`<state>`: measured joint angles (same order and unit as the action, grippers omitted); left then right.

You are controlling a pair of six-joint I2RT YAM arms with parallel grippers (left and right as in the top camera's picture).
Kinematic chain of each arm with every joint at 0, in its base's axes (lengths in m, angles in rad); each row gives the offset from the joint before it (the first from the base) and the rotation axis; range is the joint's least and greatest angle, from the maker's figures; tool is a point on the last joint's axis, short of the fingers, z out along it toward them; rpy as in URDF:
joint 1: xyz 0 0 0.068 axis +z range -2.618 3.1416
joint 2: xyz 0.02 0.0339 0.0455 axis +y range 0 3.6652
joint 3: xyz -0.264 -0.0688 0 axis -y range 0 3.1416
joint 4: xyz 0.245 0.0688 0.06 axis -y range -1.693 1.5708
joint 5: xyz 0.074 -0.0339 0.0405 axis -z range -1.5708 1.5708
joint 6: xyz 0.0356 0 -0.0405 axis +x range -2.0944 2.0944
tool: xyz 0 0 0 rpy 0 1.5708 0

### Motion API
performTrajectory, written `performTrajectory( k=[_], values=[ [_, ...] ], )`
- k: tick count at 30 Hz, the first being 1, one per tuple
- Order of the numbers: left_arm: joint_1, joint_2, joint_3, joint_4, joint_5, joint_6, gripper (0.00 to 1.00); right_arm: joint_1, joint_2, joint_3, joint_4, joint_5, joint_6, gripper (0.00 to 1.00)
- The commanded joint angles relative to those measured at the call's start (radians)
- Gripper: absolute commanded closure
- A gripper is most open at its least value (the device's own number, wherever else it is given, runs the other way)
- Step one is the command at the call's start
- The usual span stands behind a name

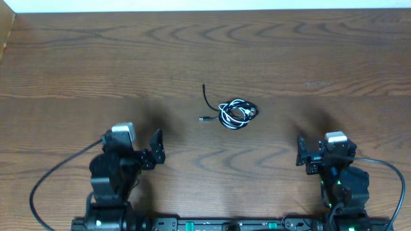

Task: Untangle cables
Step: 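Raise both arms and move the left gripper over the cable bundle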

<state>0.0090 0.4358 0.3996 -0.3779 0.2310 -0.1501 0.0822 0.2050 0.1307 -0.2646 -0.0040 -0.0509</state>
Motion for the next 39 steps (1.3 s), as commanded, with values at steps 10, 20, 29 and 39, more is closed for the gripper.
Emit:
performTrajectory(
  k=[10,20,29,39],
  values=[
    [-0.004,0.534,0.534,-0.423,0.008,-0.006,0.01,-0.006,0.428,0.361,-0.176,-0.034,0.066,0.01],
    [-0.004,0.681,0.652,-0.594,0.008,-0.005,0.01,-0.006,0.597,0.558,-0.355,-0.091,0.066,0.01],
    [-0.004,0.694,0.652,-0.437,0.159,-0.059,0.02,-0.006,0.596,0.557,-0.334,-0.138,0.081,0.01],
    [-0.1,0.8,0.725,-0.246,0.251,-0.128,0.03,-0.006,0.597,0.557,-0.31,-0.238,0.08,0.01]
  ],
)
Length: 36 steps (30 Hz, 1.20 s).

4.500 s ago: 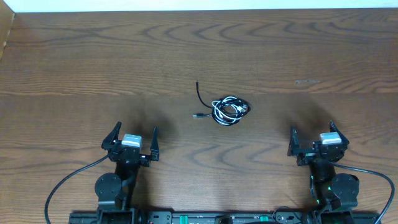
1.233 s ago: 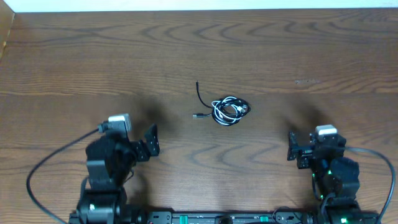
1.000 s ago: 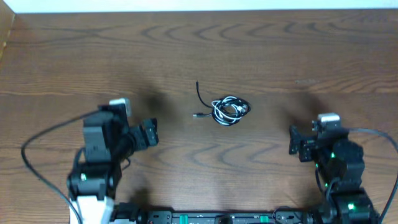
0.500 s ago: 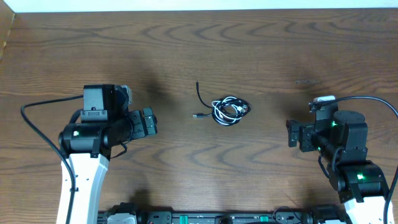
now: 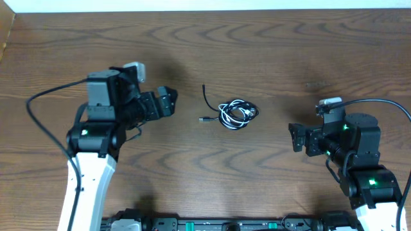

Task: Untangle cables
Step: 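Raise both arms and move the left gripper over the cable bundle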

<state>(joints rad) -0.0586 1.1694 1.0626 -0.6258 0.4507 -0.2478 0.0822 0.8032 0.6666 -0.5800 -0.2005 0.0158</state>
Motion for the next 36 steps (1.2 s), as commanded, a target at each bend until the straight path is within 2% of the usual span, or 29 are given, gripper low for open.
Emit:
performTrajectory(
  k=[1,5,10,14,19,27,32,36],
  values=[
    [-0.046,0.094,0.08,0.002,0.028,-0.04,0.03,-0.006,-0.002,0.021,0.008,-0.041,0.013,0.01],
    [-0.108,0.217,0.135,0.004,0.029,-0.074,0.04,-0.006,-0.002,0.021,0.008,-0.042,0.014,0.01],
    [-0.22,0.372,0.14,0.031,0.028,-0.095,0.09,-0.006,0.0,0.021,0.008,-0.034,0.014,0.01],
    [-0.31,0.501,0.14,0.115,0.028,-0.175,0.12,-0.006,0.002,0.021,0.008,-0.034,0.014,0.01],
    [-0.381,0.607,0.14,0.187,0.014,-0.201,0.15,-0.006,0.002,0.021,0.003,-0.034,0.014,0.01],
    [-0.478,0.702,0.139,0.191,-0.088,-0.203,0.18,-0.006,0.002,0.021,0.0,-0.034,0.014,0.01],
    [-0.537,0.724,0.138,0.18,-0.197,-0.203,0.25,-0.006,0.002,0.021,0.0,-0.034,0.014,0.01],
    [-0.563,0.724,0.138,0.179,-0.22,-0.203,0.4,-0.006,0.002,0.021,0.0,-0.034,0.014,0.01]
  ],
)
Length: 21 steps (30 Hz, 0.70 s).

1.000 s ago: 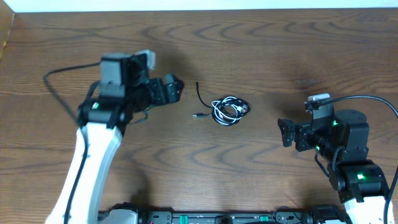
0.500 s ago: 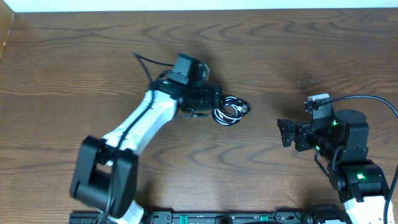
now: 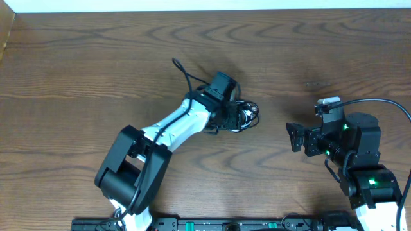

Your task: Untangle cables

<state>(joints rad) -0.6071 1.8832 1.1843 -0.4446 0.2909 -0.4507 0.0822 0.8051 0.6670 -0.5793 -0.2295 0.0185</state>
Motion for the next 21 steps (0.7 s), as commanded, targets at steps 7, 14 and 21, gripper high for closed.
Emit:
performTrajectory(
  k=[7,14,21],
  values=[
    [-0.018,0.011,0.016,-0.045,-0.061,0.0,0.7,-0.006,0.0,0.021,-0.004,-0.005,0.011,0.01],
    [-0.018,0.009,0.017,-0.098,-0.061,0.001,0.92,-0.006,0.0,0.02,-0.009,-0.005,0.011,0.01],
    [-0.018,-0.011,0.018,-0.156,-0.06,0.048,0.93,-0.006,0.005,0.019,-0.016,-0.005,0.011,0.01]
  ],
)
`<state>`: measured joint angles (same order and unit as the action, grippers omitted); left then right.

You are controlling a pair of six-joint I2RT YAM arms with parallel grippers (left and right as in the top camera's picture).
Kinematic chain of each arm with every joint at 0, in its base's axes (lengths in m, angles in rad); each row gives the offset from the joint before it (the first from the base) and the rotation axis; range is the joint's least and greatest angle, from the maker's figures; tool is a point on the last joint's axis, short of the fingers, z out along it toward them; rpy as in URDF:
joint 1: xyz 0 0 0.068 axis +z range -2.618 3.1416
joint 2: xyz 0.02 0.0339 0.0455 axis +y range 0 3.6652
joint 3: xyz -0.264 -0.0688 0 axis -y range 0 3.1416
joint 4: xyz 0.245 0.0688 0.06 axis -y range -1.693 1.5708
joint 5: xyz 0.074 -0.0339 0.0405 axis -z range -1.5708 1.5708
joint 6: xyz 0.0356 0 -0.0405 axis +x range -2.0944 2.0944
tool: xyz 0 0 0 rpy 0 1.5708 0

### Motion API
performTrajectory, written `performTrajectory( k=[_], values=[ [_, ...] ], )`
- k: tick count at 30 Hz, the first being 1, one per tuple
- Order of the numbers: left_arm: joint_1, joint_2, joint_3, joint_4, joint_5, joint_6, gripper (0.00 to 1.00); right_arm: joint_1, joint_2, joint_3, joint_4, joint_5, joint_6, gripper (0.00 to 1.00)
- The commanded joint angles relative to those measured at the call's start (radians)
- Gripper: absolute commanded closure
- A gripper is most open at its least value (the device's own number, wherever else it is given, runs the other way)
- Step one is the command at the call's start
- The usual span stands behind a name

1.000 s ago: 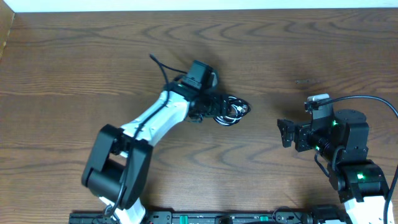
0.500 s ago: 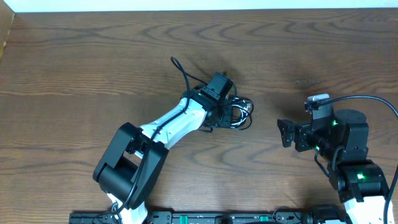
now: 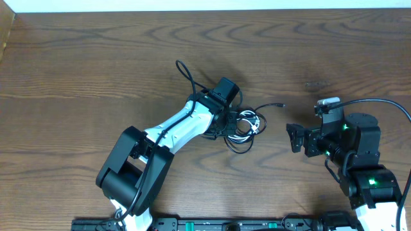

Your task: Untangle cables

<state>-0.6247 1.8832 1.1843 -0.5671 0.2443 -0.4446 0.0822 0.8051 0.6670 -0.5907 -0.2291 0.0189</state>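
Note:
A small tangle of black and white cables [image 3: 247, 124] lies at the table's middle. One black end [image 3: 277, 104] trails off to the right, and a black loop [image 3: 241, 145] sags toward the front. My left gripper [image 3: 229, 123] reaches down onto the tangle's left side. Its fingers are hidden under the wrist, so their state does not show. My right gripper [image 3: 293, 137] hovers to the right of the tangle, pointing at it. It is apart from the cables, open, with nothing between its fingers.
The brown wooden table [image 3: 96, 58] stretches wide to the left and back. The left arm's own black lead [image 3: 183, 70] arcs up behind its wrist. The arm bases stand along the front edge [image 3: 205, 224].
The left gripper has shifted slightly right and toward the front at the tangle. The tangle has moved with it and loosened: a black end now points right and a loop hangs in front. The right arm is unchanged.
Both arms were folded at the front edge, with the compact tangle untouched at the centre. Then both were raised and reaching inward. Later the left gripper was down on the tangle's left side. Now the tangle is shifted and spread out.

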Motion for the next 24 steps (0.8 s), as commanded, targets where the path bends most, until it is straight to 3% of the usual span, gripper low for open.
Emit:
performTrajectory(
  k=[1,7,11,14,24],
  values=[
    [0.0,-0.021,0.018,-0.043,-0.013,0.055,0.93,-0.006,0.011,0.019,-0.005,-0.006,0.011,0.01],
    [0.0,-0.108,0.018,-0.068,0.093,0.154,0.93,-0.005,0.105,0.019,-0.004,-0.073,0.044,0.01],
    [0.0,-0.133,0.018,-0.069,0.204,0.164,0.93,0.002,0.229,0.019,0.016,-0.172,0.044,0.13],
    [-0.001,-0.132,0.016,-0.069,0.276,0.19,0.93,0.011,0.32,0.019,0.041,-0.194,0.044,0.16],
    [-0.001,-0.132,0.016,-0.091,0.296,0.19,0.92,0.051,0.58,0.019,0.256,-0.286,0.045,0.2]
  ],
)
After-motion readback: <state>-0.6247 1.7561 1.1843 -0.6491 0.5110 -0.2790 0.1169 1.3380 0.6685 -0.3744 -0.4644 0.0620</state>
